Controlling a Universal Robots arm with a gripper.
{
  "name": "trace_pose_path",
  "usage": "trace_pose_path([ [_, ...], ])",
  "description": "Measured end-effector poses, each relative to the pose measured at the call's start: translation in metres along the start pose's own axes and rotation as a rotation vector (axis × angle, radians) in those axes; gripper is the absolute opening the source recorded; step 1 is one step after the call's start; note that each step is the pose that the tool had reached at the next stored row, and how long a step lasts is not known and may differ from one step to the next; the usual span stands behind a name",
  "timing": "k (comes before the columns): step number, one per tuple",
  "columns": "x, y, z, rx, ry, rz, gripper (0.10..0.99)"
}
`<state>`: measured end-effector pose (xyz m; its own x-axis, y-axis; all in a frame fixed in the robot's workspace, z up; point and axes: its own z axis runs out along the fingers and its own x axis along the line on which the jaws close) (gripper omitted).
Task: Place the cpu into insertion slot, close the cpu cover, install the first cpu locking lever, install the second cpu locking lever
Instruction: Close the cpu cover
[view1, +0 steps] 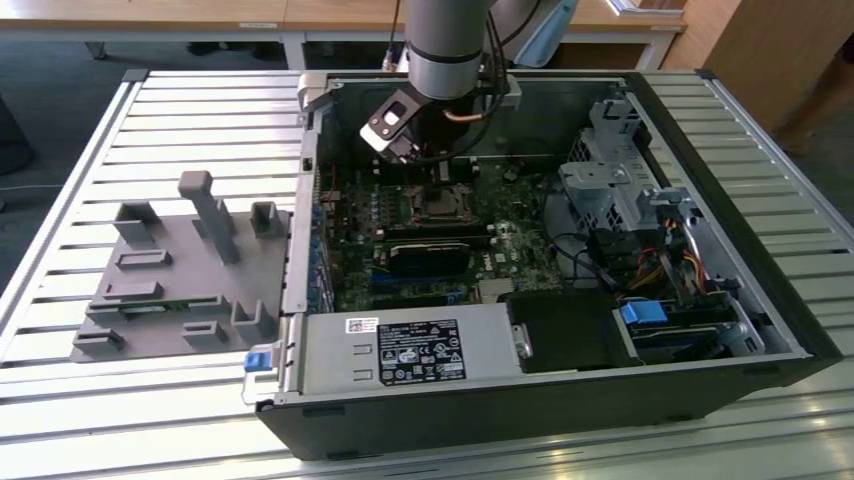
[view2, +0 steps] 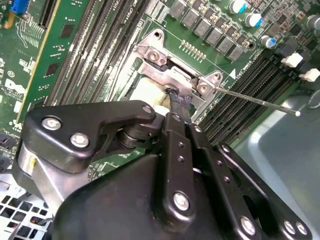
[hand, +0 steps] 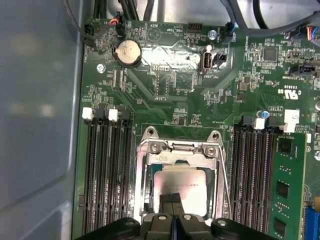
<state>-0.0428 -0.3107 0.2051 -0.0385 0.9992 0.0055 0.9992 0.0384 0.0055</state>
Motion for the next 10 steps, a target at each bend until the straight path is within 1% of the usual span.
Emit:
trace_pose_path([
  [3, -0.0017, -0.0001, -0.0001, 0.0, -0.0002, 0.0, 0.106],
  [7, -0.0069, -0.0003, 0.0006, 0.0, -0.0002, -0.001, 0.106],
  [10, -0.0078, -0.0004, 0.0019, -0.001, -0.0001, -0.001, 0.106],
])
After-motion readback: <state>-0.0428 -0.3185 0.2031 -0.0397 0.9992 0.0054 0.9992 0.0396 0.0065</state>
